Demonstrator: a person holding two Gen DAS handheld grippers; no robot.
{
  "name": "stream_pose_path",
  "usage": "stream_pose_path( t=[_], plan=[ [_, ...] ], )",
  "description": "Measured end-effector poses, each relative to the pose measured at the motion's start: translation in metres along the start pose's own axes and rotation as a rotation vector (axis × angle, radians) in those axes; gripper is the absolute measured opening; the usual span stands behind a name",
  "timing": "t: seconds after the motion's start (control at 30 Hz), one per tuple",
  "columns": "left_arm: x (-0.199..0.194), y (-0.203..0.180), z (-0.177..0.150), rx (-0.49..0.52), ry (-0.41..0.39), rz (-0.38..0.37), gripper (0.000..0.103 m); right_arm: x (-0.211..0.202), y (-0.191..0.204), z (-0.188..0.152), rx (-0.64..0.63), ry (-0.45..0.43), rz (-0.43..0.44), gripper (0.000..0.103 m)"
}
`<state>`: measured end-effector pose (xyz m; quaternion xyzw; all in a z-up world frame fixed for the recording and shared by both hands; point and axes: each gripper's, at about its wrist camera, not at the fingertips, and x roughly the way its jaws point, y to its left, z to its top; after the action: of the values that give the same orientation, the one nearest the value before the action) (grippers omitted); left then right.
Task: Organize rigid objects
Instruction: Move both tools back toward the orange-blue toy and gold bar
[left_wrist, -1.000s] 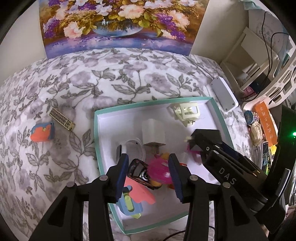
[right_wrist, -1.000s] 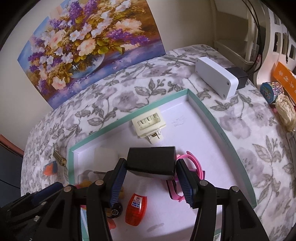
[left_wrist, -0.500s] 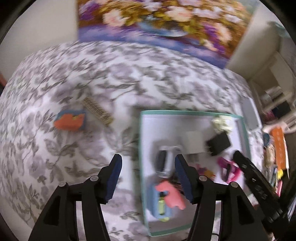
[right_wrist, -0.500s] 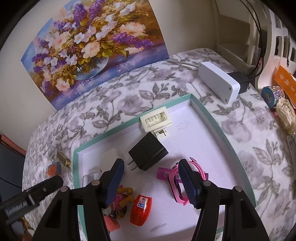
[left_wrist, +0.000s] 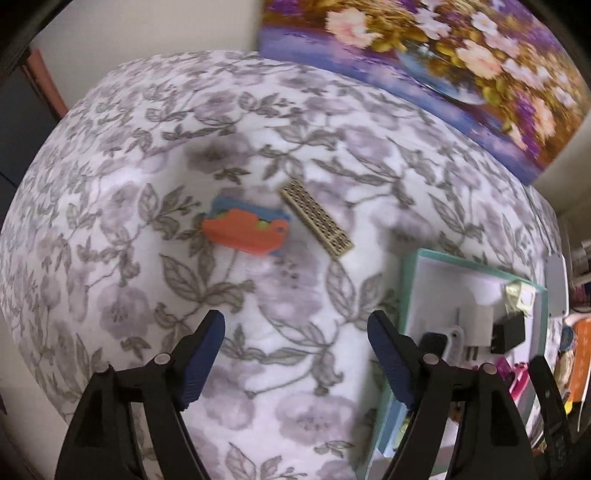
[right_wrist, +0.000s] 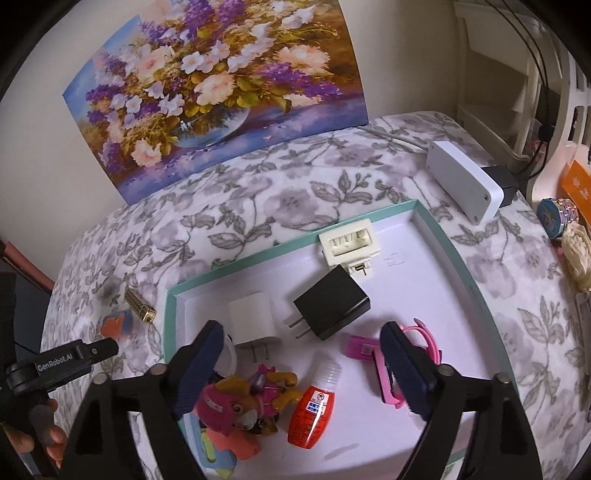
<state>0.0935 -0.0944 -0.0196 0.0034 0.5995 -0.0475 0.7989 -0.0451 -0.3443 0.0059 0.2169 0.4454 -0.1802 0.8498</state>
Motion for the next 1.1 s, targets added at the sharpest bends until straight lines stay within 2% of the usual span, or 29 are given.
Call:
stream_pose_path(
  t=[0.03,0.1,0.37,0.5,0.8,1.1],
  plan=[
    [0.0,0.001,0.001,-0.002,-0.008,0.013,0.083,0.001,0.001,0.0,-0.003,0.001,-0.004,0.103],
    [-0.001,0.005,0.002,-0.005,-0.021,0.036,0.092,0.002,0.003,-0.001,-0.012,0.0,-0.012,0.103],
    [-0.005,0.026,0.012,-0.037,-0.064,0.072,0.092,0.003,0.007,-0.002,-0.012,0.005,-0.004,0.103],
    [-0.008,0.043,0.019,-0.046,-0.081,0.107,0.092,-0.004,0.021,-0.001,-0.028,-0.006,0.03,0.103],
    [-0.018,0.095,0.031,-0.103,-0.111,0.152,0.092,-0.003,0.08,-0.007,-0.127,-0.003,0.086,0.103],
    [-0.013,0.136,0.04,-0.157,-0.102,0.125,0.092,0.019,0.146,-0.027,-0.277,0.059,0.1,0.103]
  ],
)
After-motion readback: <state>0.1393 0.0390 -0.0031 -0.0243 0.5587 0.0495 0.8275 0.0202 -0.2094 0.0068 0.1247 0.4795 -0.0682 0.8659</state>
